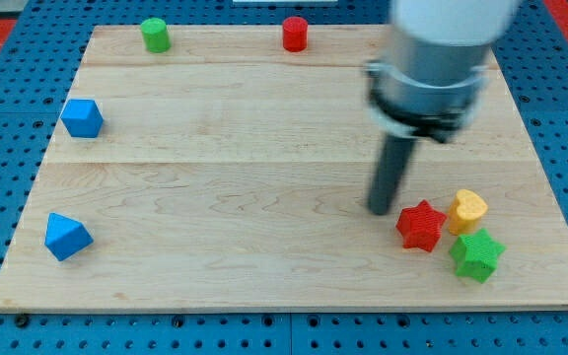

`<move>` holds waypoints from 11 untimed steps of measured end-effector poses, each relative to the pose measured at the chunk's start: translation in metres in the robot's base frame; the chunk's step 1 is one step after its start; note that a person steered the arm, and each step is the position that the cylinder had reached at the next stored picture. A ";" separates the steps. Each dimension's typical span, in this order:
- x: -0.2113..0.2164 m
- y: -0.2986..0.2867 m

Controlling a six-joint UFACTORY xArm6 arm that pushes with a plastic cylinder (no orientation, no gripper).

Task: Slightly push the triangle towards right

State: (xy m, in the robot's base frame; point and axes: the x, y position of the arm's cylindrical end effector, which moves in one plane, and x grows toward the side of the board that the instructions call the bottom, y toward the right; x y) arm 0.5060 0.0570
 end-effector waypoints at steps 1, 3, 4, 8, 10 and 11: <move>0.001 -0.088; -0.002 -0.307; 0.019 -0.315; 0.043 -0.273; 0.039 -0.204; 0.058 -0.260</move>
